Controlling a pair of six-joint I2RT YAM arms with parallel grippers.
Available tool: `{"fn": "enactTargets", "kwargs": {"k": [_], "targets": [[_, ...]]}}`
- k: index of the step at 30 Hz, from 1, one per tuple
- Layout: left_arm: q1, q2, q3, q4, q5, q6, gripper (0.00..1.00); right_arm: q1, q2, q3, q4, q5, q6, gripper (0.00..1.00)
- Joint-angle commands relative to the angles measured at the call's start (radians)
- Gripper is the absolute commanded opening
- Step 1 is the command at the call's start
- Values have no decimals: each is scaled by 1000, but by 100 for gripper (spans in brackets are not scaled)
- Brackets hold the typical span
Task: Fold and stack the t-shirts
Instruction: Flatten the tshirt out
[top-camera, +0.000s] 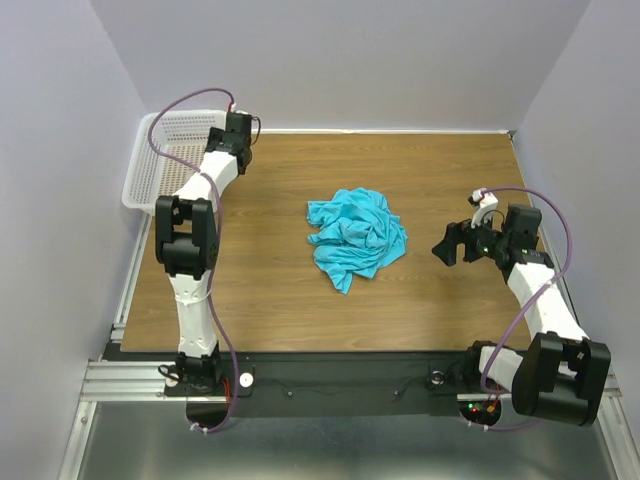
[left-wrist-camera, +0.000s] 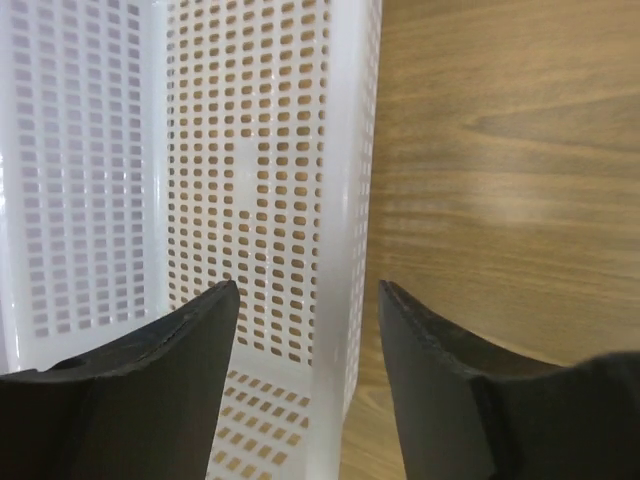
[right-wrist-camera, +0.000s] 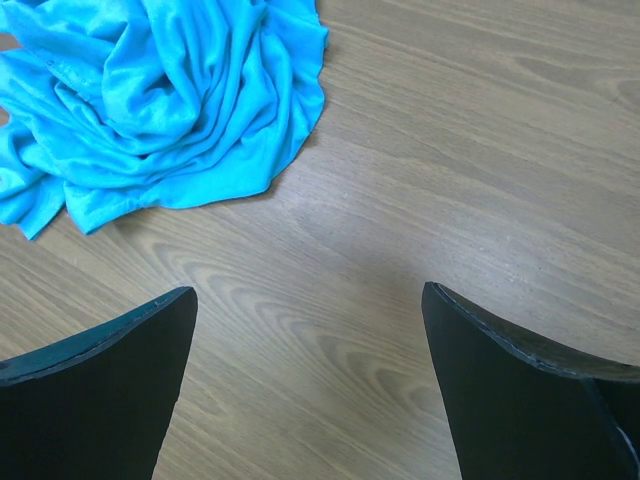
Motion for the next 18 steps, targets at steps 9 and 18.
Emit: {"fn": "enactTargets", "kwargs": {"k": [9, 18], "targets": [[-33, -539, -251, 126, 165, -123, 82, -9, -50, -5, 36, -56, -29, 100], [-30, -964, -641, 345, 530, -266, 98, -6, -27, 42, -35, -179, -69, 100]]}}
